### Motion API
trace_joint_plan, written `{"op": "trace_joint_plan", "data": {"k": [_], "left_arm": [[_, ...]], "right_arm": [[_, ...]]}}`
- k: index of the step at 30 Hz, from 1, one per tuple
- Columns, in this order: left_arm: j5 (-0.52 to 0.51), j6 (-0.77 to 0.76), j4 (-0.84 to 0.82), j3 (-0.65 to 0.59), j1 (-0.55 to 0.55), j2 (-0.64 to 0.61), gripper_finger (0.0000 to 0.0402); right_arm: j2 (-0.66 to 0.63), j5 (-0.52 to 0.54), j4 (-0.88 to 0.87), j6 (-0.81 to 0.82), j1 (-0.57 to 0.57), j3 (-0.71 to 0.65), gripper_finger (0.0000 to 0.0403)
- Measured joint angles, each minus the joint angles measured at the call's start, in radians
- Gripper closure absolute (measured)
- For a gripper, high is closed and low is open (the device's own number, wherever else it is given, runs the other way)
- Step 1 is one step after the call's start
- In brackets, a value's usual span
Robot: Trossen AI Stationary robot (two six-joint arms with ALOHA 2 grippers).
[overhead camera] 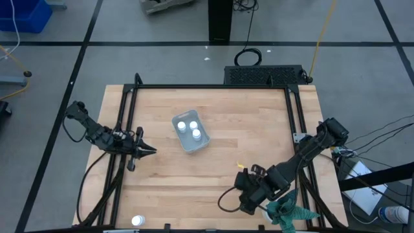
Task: Pick and place pill bottles into a basket
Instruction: Put the white pill bottle into the gray bin
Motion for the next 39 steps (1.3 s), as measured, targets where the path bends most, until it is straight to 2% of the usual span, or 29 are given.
{"op": "trace_joint_plan", "data": {"k": [6,11,20,25,31,39], "left_arm": [[-0.017,0.060,-0.012,0.000,0.000,0.000,0.0368],[-0.031,0.076,-0.011,0.000,0.000,0.000,0.0380],[-0.034,0.071,-0.010,0.000,0.000,0.000,0.0398],[-0.035,0.072,-0.010,0.000,0.000,0.000,0.0378],[-0.035,0.072,-0.010,0.000,0.000,0.000,0.0356],[-0.036,0.073,-0.010,0.000,0.000,0.000,0.0370]], "right_arm": [[-0.002,0.004,0.043,0.090,0.004,-0.032,0.0143],[-0.001,-0.046,0.064,0.148,0.010,-0.084,0.0104],[-0.001,-0.054,0.129,0.195,0.040,-0.145,0.0117],[-0.001,-0.052,0.214,0.196,0.042,-0.181,0.0121],[-0.001,-0.051,0.215,0.210,0.042,-0.224,0.0122],[0.002,-0.053,0.300,0.215,0.045,-0.262,0.0122]]}}
